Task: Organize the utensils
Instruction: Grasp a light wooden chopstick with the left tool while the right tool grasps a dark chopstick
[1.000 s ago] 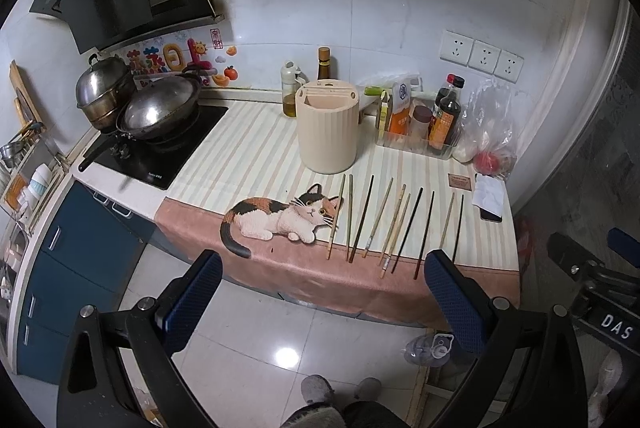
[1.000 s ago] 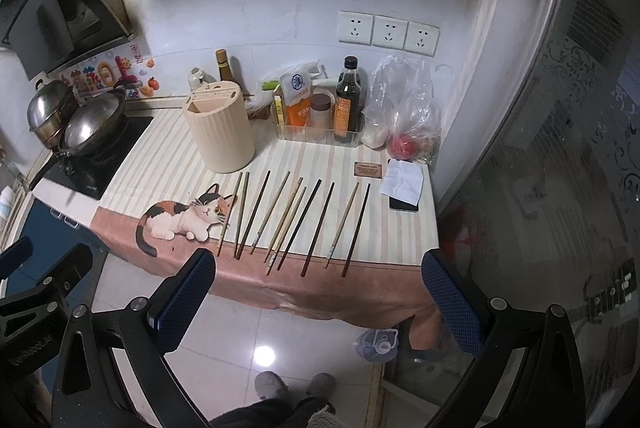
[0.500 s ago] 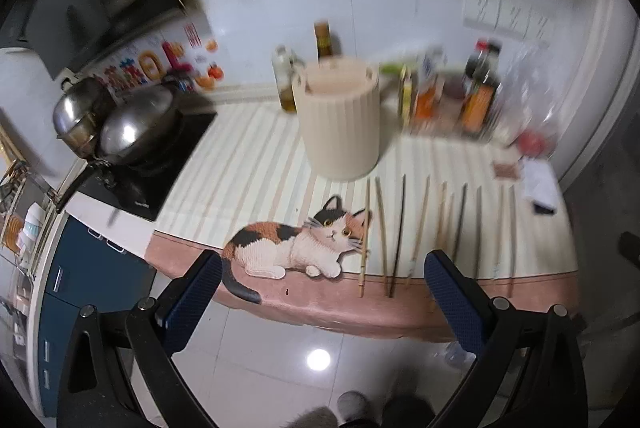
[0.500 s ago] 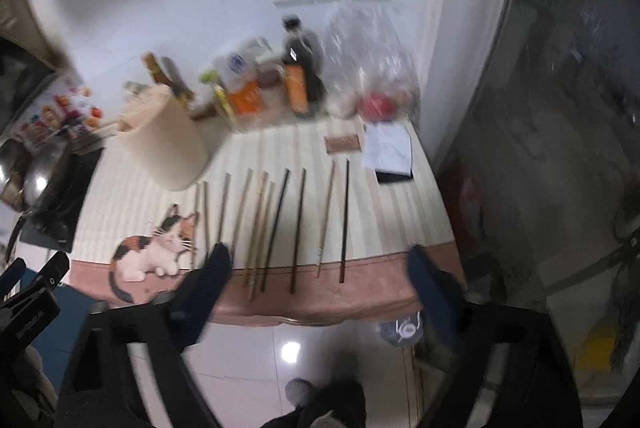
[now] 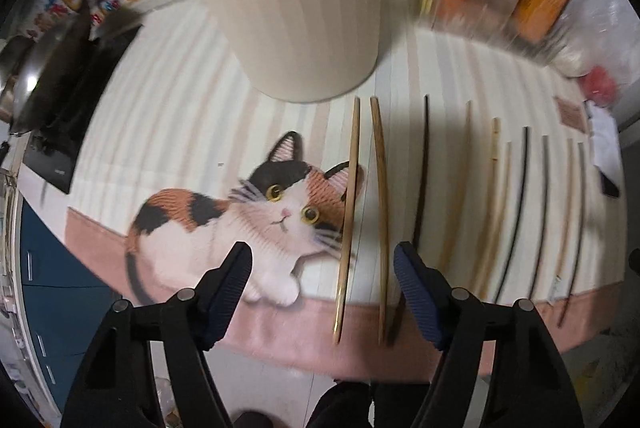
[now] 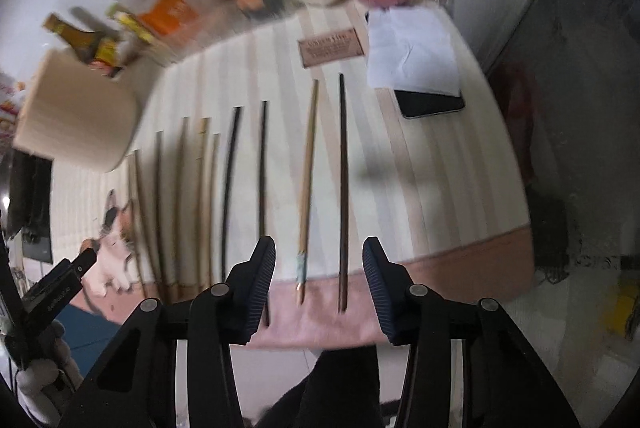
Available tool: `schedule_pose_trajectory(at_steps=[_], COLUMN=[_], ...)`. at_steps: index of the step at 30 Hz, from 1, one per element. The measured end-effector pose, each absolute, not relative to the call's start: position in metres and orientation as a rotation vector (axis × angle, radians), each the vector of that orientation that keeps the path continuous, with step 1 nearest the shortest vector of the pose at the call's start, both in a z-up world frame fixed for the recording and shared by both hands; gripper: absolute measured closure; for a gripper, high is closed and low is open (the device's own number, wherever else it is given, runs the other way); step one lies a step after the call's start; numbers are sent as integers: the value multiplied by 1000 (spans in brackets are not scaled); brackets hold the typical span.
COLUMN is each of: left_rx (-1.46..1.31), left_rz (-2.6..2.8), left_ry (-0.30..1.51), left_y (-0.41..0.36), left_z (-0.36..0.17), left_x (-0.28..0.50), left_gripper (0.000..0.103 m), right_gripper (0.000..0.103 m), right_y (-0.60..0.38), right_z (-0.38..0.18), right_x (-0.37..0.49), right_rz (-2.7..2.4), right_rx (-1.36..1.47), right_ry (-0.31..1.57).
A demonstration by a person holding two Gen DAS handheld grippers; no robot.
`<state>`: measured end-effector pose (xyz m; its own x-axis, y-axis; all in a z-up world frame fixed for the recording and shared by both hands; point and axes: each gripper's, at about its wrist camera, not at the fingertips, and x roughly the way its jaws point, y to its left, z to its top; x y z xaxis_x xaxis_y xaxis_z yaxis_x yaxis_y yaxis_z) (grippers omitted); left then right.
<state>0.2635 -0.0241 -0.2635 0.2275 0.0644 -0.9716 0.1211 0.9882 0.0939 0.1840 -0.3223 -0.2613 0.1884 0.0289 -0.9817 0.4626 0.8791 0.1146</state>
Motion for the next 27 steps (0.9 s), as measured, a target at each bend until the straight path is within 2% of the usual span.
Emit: schedule_pose_trajectory(at_steps=[7,11,13,15,16,18,19,21,27], left_rx=[173,184,187,166,159,140,130,122,97], left_rz=[-17,-18,-27,-36,-41,-54,-54,-41,12], left_ry=[1430,1437,1438,1452,1445,1442,1440,1434,1459], left_y=[-29,-29,-28,-26,-26,-24,-23,-21,4], left_z=[-312,-321,-324,-327,-328,-331,-331,-333,-335], left_x=[293,300,304,304,304,304,303,303,269], left_gripper=[53,56,76,82,91,97,98,98,98], right_gripper=[55,55,55,60,63,74,76,97,97], right_y=[-349,-352,-351,-351,-352,-347,-346,-345,-324], right_z=[-329,-352,-358,-365,-369,-370,-370,-371,-370], right_x=[232,248,253,256,257,260,261,262,256], right_rz=[-382,-392,-394,-400,-404,-403,-399,-397,-319], right_rx=[394,365,349,335,332,303,301,295,277], right_ry=[1487,1531,1542,1558,1572,1559,1557,1557,1591])
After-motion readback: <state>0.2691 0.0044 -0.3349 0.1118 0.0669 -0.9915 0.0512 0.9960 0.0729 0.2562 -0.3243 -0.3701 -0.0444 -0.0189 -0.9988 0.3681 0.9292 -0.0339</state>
